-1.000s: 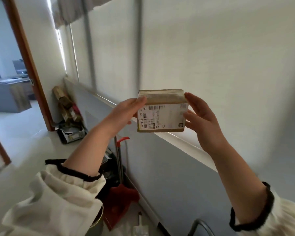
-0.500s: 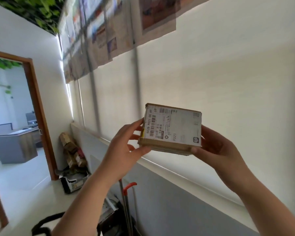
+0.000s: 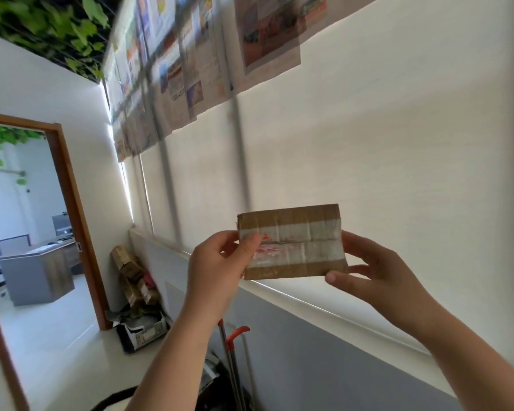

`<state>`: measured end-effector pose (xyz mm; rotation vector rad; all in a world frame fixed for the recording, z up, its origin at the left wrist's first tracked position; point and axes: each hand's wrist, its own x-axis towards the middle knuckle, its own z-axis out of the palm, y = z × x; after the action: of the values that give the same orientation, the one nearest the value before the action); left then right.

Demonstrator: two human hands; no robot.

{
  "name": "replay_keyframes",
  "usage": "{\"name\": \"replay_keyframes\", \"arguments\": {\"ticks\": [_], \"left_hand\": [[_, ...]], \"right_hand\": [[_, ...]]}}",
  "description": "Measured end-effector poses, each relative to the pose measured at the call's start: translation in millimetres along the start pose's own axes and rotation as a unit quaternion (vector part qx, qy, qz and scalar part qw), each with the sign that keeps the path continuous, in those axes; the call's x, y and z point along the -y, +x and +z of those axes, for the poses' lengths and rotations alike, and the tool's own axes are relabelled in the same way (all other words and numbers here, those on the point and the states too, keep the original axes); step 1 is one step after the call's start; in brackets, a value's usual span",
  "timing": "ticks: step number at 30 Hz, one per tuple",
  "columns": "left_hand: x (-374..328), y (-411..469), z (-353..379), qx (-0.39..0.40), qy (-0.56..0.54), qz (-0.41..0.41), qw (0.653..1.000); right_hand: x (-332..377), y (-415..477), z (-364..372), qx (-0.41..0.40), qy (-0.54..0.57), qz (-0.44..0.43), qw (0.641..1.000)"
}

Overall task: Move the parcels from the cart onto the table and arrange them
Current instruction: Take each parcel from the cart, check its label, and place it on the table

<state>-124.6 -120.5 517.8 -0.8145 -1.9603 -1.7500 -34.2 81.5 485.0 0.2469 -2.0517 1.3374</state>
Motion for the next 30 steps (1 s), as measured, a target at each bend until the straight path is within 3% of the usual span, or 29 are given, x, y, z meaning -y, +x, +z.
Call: {"name": "replay_keyframes", "arguments": {"ticks": [5,9,12,14,18,22,26,30], "left_hand": [[-0.5,-2.6,-1.9,0.014,0.005,0.020,1.000],[0.3,-14.4,-9.3,0.110,0.049,0.064,0.991],[1.7,-19.9,-6.2,0.074,0.140,0.157,0.975],[3.3,-21.7,-0.8,0.029,0.130,0.181,0.974],[-0.5,-29.9,8.5,-0.021,0.056,0.133,0.989],[-2.6,-33.2,23.2,-0.072,-0.035,0.019,0.997],[-5.3,-34.1,32.2,-0.003,-0.117,-0.096,0.989],[-8.5,-54.6,37.0,0.082,-0.093,-0.055,0.991]], "right_hand": [[-2.5,-2.0,-0.2,0.003,0.001,0.004,1.000],[5.7,-2.1,-3.5,-0.053,0.030,0.021,0.998],[15.8,-4.1,-1.3,-0.112,0.031,0.069,0.991],[18.6,-7.3,2.3,-0.127,0.008,0.091,0.988],[19.5,-20.0,5.9,-0.119,0.011,0.075,0.990],[14.4,-36.2,-1.0,-0.097,-0.059,0.023,0.993],[3.7,-50.9,-13.6,-0.128,-0.190,-0.083,0.970],[5.2,-68.3,-17.1,-0.153,-0.121,-0.059,0.979]]}}
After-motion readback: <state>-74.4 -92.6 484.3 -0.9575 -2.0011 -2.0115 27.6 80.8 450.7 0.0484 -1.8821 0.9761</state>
